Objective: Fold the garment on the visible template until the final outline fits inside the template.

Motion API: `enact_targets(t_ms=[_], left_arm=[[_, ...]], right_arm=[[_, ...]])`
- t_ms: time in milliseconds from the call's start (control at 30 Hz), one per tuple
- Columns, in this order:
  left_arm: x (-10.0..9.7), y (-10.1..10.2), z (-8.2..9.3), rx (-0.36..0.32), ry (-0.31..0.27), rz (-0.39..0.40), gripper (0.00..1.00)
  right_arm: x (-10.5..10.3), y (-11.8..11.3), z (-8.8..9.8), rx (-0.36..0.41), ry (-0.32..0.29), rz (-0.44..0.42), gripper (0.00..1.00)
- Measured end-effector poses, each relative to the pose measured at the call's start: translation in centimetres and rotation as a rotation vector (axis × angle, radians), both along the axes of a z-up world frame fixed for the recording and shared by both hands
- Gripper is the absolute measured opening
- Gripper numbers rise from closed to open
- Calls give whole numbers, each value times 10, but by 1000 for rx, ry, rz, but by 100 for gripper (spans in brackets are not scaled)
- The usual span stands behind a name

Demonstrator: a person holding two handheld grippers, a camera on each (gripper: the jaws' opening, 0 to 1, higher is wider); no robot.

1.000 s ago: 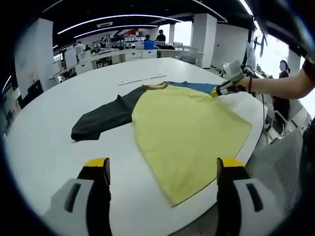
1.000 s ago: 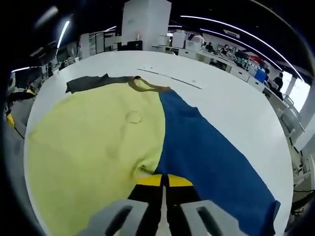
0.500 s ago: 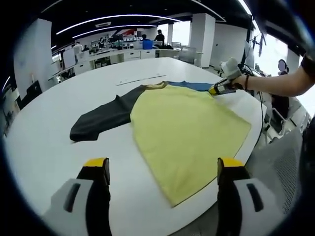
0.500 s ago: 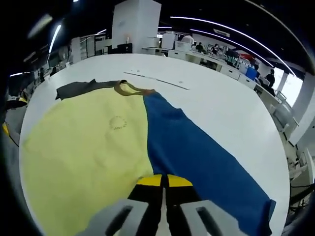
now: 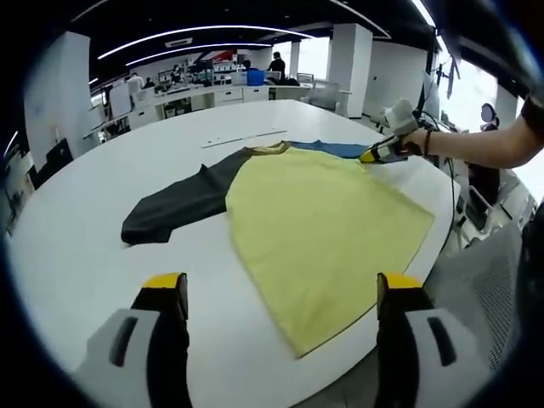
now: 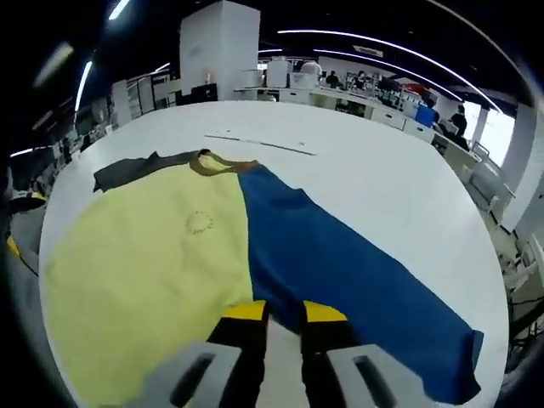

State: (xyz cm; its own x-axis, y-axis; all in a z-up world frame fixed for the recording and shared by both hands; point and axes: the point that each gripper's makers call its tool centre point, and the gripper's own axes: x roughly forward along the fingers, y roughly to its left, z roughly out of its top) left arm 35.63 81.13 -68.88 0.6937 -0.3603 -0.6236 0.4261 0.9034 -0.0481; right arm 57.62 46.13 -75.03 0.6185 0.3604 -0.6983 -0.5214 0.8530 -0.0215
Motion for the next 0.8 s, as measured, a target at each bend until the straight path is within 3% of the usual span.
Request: enact_targets(t_ms=[67, 233, 800], left_arm=[[0, -1, 0, 4, 0, -4, 90], [0, -3, 1, 1, -2, -11, 91], [2, -7, 5, -5, -17, -9, 92]], right_arm=[[1, -5, 6, 5, -6, -12, 28], [1, -15, 13, 15, -7, -22, 41], [1, -101, 16, -43, -21, -149, 43]])
